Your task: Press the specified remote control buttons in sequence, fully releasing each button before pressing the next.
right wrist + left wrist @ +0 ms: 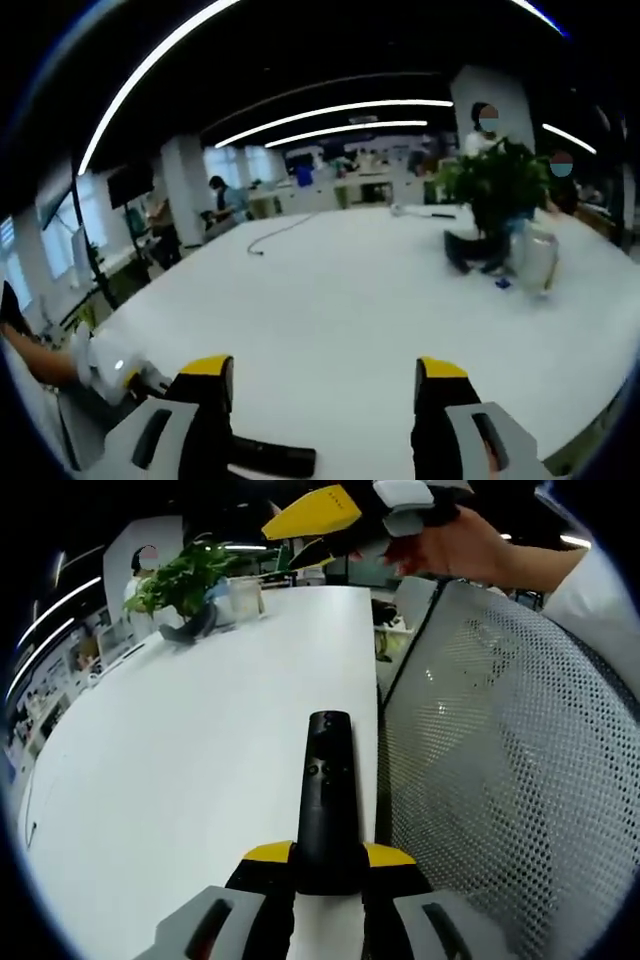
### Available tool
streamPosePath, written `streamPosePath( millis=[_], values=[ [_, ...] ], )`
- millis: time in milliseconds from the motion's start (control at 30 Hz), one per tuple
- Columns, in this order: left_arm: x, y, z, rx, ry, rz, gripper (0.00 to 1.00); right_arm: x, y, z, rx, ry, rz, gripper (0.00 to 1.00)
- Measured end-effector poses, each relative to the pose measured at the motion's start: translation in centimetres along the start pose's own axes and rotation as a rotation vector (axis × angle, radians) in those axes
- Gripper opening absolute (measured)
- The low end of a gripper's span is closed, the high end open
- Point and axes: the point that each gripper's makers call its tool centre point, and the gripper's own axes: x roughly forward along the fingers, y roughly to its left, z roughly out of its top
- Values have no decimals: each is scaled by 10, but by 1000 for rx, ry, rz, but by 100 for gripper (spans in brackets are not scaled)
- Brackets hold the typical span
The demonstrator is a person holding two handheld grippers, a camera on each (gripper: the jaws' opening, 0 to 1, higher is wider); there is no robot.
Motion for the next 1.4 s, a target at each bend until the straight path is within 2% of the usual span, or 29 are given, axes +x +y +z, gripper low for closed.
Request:
streamPosePath(
  millis=[100, 167, 333, 533, 733, 900, 933, 1000, 1400],
  values=[
    [0, 0, 0, 0, 0, -11, 23, 0, -5, -3, -13, -9, -42, 82],
    [0, 1, 0, -2, 2, -18, 23, 1, -10, 0, -82, -25, -88, 84],
    [-1, 2, 0, -2, 5, -31, 23, 2, -11, 3, -148, -55, -129, 87],
    [-1, 7, -1, 10, 11, -40, 23, 0, -19, 4, -112, -60, -151, 87],
    [-4, 15, -3, 1, 23, -53, 23, 2, -19, 0, -126, -41, -157, 85],
    [-6, 28, -5, 4, 42, -54, 23, 3, -21, -4, -146, -15, -176, 82],
    [-5, 33, -4, 27, 38, -43, 23, 3, -23, -5, -159, -6, -186, 81],
    [-4, 41, -4, 33, 47, -37, 23, 2, -22, -3, -174, -19, -191, 81],
    [-2, 68, -4, 59, 88, -28, 23, 3, -26, -7, -169, 4, -201, 80]
  ],
)
